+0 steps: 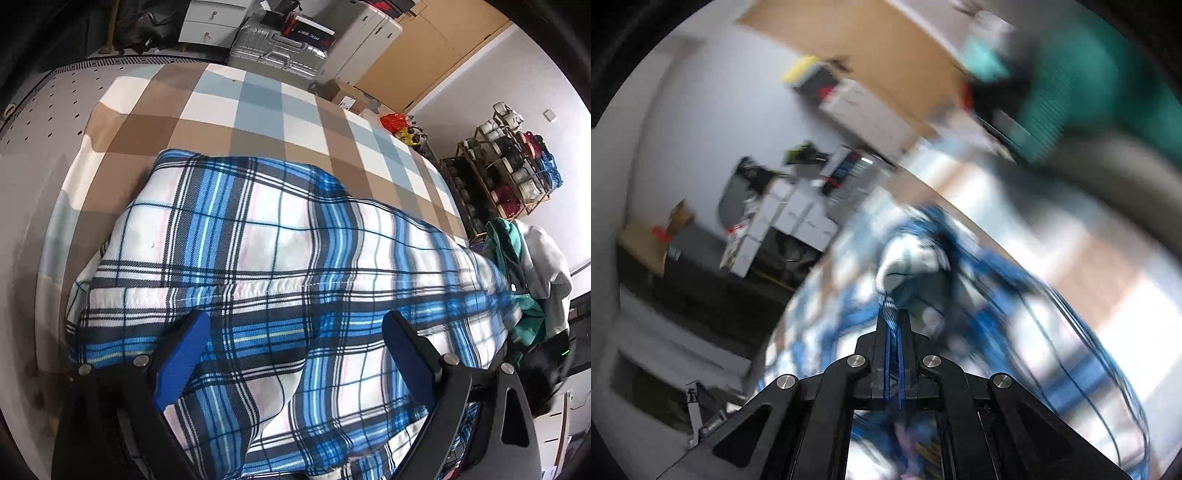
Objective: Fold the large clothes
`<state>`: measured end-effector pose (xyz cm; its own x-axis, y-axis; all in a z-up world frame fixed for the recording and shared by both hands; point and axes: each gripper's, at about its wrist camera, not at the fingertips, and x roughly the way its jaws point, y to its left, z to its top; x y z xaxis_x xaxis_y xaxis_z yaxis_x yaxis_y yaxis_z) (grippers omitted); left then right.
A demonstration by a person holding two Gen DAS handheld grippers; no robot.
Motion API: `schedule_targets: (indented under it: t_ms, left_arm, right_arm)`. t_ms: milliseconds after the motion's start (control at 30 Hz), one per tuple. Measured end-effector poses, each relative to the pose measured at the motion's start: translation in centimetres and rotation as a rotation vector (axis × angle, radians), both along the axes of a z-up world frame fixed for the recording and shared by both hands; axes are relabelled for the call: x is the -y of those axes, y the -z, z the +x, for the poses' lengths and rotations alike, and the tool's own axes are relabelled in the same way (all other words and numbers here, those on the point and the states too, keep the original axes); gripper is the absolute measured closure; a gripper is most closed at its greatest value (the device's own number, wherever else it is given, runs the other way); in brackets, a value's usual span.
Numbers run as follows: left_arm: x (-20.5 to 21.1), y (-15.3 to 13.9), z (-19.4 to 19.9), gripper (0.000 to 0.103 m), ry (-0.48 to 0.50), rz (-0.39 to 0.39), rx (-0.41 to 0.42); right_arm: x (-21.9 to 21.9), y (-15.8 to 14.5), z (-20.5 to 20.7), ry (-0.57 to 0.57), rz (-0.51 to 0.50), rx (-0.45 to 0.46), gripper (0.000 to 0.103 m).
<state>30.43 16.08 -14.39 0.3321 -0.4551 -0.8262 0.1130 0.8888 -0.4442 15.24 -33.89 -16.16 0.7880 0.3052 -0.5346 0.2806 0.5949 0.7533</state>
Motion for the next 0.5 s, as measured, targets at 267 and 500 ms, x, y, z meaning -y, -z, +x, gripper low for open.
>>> schedule_targets:
  t_ms: [267,500]
  left_arm:
    - [0.1,-1.0,-0.1,0.012,0.04,0.027,-0.028]
    - [2.1,-4.6,0.1,0.012,0.126,0.076,0.039]
  right_arm:
    - [0.2,1.5,-0.4,-0.121,-0.084,-0.207,0.031]
    - [-2.4,-6.7,-0.3,-0.203,-0.441,-0.123,0.032]
